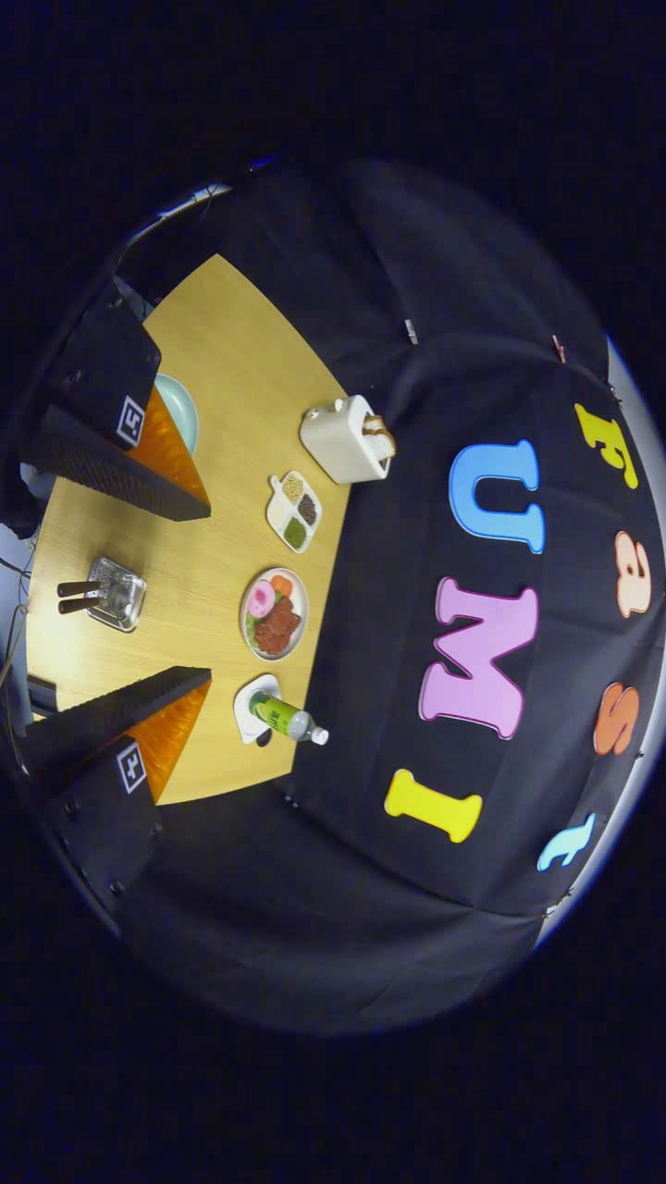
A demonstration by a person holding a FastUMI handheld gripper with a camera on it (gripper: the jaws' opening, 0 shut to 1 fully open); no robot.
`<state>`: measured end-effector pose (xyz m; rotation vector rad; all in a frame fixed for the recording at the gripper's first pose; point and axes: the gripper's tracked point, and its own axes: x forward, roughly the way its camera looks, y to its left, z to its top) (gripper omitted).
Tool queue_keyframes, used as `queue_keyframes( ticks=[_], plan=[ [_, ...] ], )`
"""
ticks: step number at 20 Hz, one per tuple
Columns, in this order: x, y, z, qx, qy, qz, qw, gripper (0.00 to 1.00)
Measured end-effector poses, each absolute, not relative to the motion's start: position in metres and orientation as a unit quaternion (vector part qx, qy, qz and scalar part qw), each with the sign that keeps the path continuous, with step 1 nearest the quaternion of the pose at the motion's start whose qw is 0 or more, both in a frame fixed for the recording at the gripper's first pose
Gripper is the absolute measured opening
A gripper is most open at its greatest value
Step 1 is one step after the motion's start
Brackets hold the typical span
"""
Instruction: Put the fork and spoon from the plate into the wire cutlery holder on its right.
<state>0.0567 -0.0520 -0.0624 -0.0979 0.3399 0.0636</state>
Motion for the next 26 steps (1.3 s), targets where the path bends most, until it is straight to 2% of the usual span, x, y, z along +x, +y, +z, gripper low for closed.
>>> queue_keyframes(
  ticks=[6,26],
  plan=[
    [0.039,-0.034,-0.013,-0.016,0.033,0.025,0.999,0.99],
    [0.028,-0.050,-0.010,0.007,0.007,0.006,1.000,0.98]
  ],
)
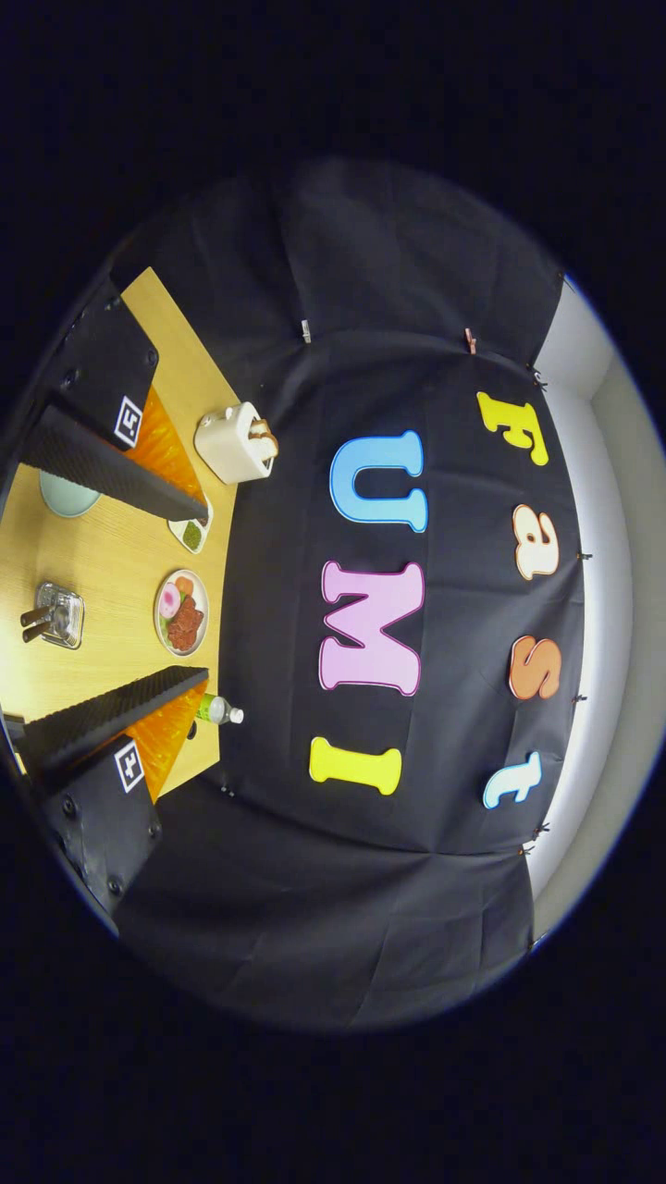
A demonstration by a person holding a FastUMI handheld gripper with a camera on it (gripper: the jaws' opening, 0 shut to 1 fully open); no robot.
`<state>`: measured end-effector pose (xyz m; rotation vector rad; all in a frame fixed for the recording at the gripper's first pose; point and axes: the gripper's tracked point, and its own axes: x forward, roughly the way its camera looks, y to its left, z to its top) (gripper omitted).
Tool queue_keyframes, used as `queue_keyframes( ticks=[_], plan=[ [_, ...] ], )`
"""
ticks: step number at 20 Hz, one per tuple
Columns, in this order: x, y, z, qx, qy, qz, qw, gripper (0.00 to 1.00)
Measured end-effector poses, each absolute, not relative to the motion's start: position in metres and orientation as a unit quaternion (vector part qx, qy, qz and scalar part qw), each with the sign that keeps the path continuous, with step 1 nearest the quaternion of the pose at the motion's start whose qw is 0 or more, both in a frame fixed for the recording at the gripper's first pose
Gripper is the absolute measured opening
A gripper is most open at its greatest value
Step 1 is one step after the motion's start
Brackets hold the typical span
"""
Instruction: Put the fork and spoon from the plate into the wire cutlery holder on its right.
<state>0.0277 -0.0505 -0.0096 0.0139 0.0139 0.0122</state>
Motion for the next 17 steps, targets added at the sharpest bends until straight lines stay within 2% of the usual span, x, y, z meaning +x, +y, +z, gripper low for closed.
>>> queue_keyframes(
  ticks=[17],
  plan=[
    [0.0285,-0.0442,-0.0068,-0.003,0.007,0.010,1.000,0.98]
  ],
)
